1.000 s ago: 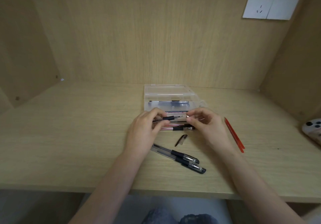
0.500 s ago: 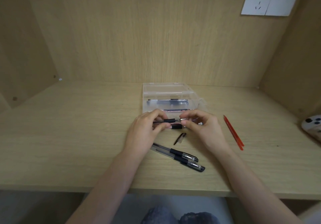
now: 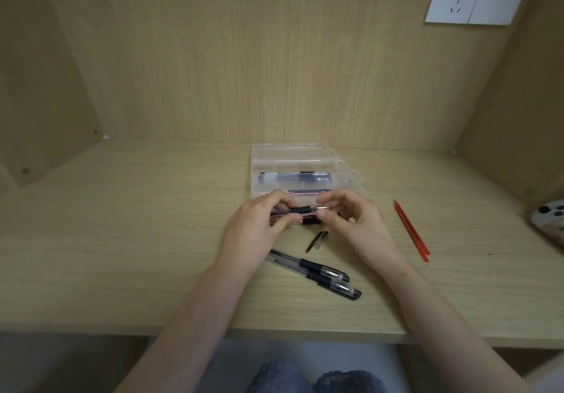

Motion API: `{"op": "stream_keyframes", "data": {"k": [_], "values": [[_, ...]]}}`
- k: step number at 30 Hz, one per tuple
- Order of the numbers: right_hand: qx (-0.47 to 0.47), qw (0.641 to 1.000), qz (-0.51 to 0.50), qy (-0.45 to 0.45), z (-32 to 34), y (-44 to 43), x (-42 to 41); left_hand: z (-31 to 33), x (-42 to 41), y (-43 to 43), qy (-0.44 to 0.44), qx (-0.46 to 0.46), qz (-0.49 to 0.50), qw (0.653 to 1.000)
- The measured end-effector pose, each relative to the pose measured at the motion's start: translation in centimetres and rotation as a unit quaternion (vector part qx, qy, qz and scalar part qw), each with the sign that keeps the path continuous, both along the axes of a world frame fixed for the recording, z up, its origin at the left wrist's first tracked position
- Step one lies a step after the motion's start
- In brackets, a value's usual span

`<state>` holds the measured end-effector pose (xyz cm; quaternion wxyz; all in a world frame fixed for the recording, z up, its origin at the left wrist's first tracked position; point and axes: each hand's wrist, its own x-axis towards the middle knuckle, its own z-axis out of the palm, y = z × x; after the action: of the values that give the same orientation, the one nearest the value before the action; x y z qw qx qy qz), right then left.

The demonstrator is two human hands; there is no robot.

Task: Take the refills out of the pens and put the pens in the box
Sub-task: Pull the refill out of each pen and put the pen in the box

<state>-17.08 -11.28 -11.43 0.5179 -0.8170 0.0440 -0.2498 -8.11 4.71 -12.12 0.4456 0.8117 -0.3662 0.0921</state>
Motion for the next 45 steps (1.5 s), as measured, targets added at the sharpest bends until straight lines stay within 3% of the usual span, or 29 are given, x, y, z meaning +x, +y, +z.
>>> {"op": "stream_keyframes", "data": {"k": [4,8,13,17,22,27,29,34,45], "values": [[-0.025,0.999,-0.020,0.008,-0.1,0.1,0.0,0.1,-0.2,0.0,0.006,-0.002,-0.006,1.000],[0.027,0.999,-0.016,-0.019,0.1,0.0,-0.1,0.2,-0.3,0.1,0.005,0.002,-0.006,1.000],[-0.024,0.999,-0.032,0.001,-0.2,0.0,0.0,0.2,-0.3,0.2,0.005,0.009,-0.008,1.000],[0.010,1.000,-0.016,-0.019,-0.1,0.0,-0.2,0.4,-0.4,0.2,0.009,0.012,0.001,1.000],[-0.041,0.999,-0.016,0.005,-0.3,0.1,0.1,0.3,-0.4,0.1,0.009,0.016,-0.005,1.000],[-0.002,0.999,-0.043,-0.009,0.0,-0.2,-0.2,0.3,-0.3,0.1,0.020,0.001,0.014,1.000],[-0.031,0.999,-0.034,-0.005,-0.1,-0.4,-0.4,0.3,-0.3,0.2,0.024,-0.011,0.024,0.999],[-0.240,0.968,0.020,0.074,-1.3,-0.7,-0.6,0.2,-0.2,0.3,0.026,-0.030,0.029,0.999],[-0.193,0.976,0.039,0.091,-0.8,-0.5,-0.9,0.2,-0.1,0.2,0.031,-0.025,0.023,0.999]]}}
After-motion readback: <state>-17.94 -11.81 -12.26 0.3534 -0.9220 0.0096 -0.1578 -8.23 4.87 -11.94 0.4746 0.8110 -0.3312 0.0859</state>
